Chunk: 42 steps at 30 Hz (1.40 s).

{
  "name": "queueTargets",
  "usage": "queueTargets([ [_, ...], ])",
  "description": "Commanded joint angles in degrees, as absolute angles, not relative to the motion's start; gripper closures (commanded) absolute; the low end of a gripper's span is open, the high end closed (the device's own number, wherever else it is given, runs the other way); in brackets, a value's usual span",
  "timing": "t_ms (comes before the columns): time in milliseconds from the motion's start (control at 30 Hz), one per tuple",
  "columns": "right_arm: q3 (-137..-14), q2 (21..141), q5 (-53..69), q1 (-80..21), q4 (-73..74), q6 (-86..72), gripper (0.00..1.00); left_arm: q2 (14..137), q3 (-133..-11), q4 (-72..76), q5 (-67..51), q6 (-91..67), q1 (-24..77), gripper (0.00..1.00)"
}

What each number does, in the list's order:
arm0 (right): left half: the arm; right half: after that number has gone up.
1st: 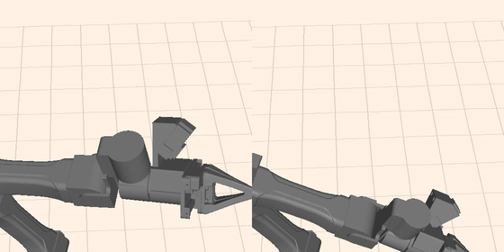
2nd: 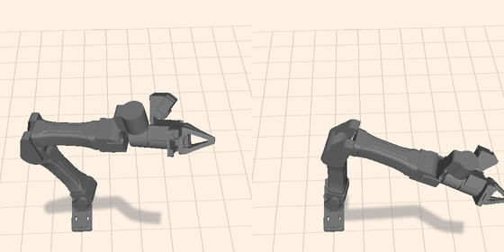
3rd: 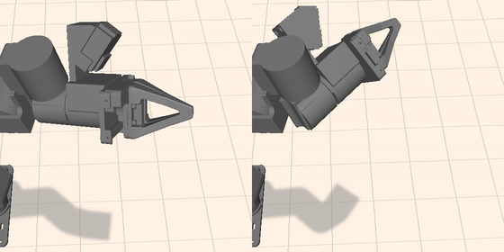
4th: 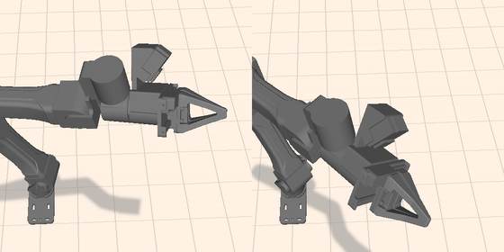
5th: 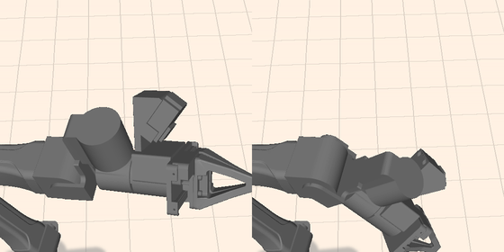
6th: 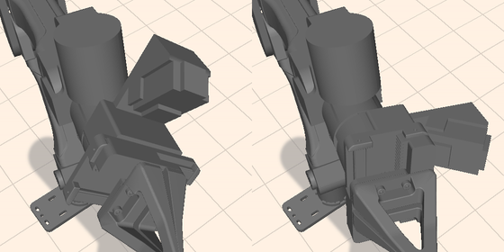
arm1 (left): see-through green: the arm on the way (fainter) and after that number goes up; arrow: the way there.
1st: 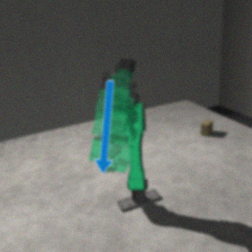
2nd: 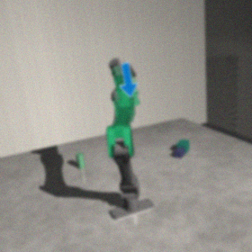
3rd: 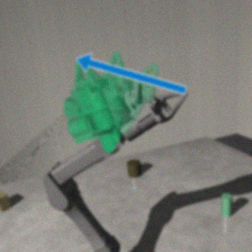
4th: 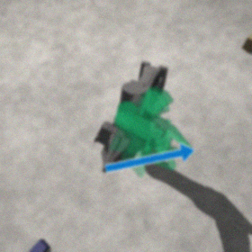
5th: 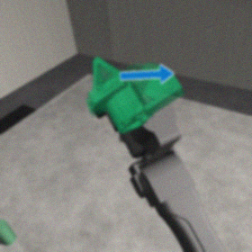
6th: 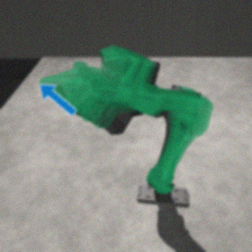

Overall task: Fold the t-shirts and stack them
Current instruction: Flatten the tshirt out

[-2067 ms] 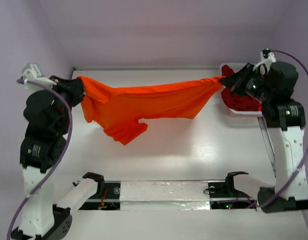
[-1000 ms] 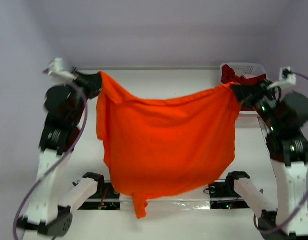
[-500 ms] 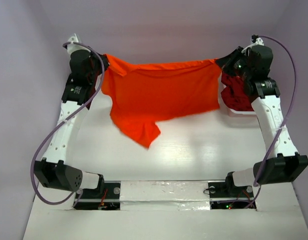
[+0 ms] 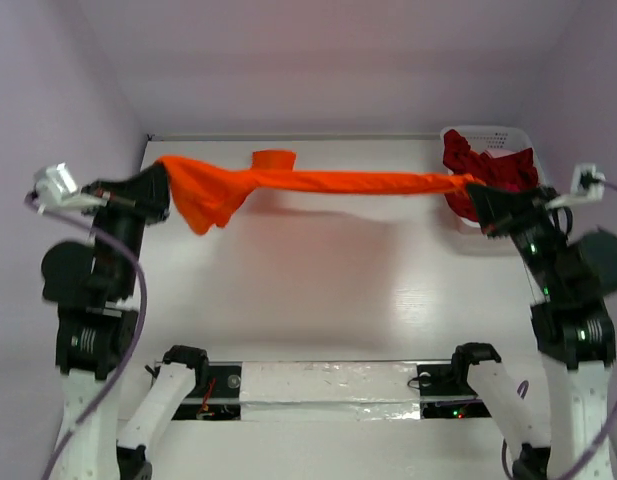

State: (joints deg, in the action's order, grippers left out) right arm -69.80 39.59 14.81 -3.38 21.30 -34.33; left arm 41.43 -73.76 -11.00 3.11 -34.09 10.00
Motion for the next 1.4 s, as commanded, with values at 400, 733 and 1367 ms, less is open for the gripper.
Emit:
queueTargets([
  [400, -75.4, 10.3, 16.9, -3.3, 40.3, -31.2, 1.00, 19.8, -84.1, -24.8, -12.3, -41.0, 9.7, 1.00],
  [733, -80.1, 9.8, 20.7, -3.3, 38.1, -33.3, 1.00, 21.1, -92.4, -22.4, -13.5, -39.8, 9.7, 1.00],
  [1367, -72.6, 8.8, 18.4, -3.9, 36.8, -34.2, 1.00, 14.8, -76.0, -21.4, -9.5, -40.6, 9.7, 1.00],
])
